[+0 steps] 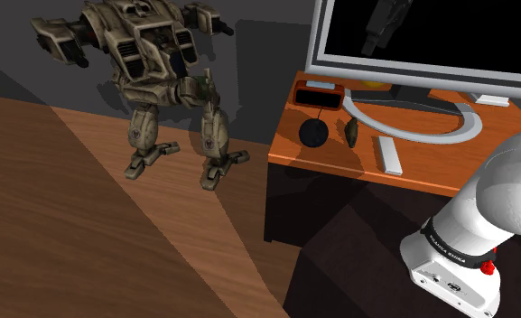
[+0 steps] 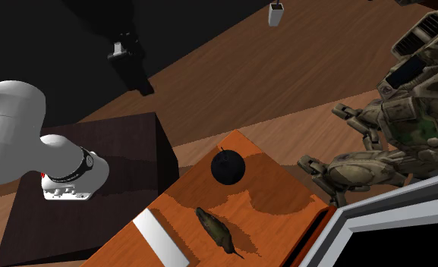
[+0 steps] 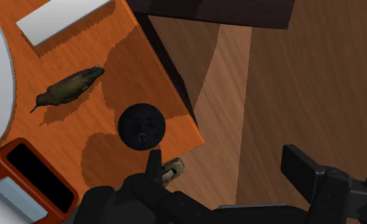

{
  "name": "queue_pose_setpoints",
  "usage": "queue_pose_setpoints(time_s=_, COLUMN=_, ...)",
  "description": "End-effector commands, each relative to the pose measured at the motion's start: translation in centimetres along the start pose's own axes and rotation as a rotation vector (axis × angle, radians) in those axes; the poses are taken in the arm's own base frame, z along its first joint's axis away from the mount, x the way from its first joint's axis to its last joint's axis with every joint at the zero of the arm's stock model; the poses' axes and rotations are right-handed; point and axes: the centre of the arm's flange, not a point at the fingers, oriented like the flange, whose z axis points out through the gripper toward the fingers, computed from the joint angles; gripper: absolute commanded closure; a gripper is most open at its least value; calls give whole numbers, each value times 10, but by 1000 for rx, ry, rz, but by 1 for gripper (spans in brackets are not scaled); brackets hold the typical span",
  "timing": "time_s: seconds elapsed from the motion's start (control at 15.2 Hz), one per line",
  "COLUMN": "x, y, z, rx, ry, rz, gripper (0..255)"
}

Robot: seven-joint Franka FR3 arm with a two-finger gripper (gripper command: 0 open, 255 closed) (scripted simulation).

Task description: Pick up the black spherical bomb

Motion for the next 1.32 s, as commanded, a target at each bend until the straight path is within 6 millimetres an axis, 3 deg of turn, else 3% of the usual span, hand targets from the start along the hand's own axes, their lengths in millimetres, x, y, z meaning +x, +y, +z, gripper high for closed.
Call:
queue_pose_setpoints(time_s=0.0, x=0, y=0, z=0, rx=0, ry=0, rz=0, gripper=0)
queue_pose_setpoints(time_s=1.25, x=120, y=77, z=214, rx=-52, ry=-113, rz=177, gripper=0)
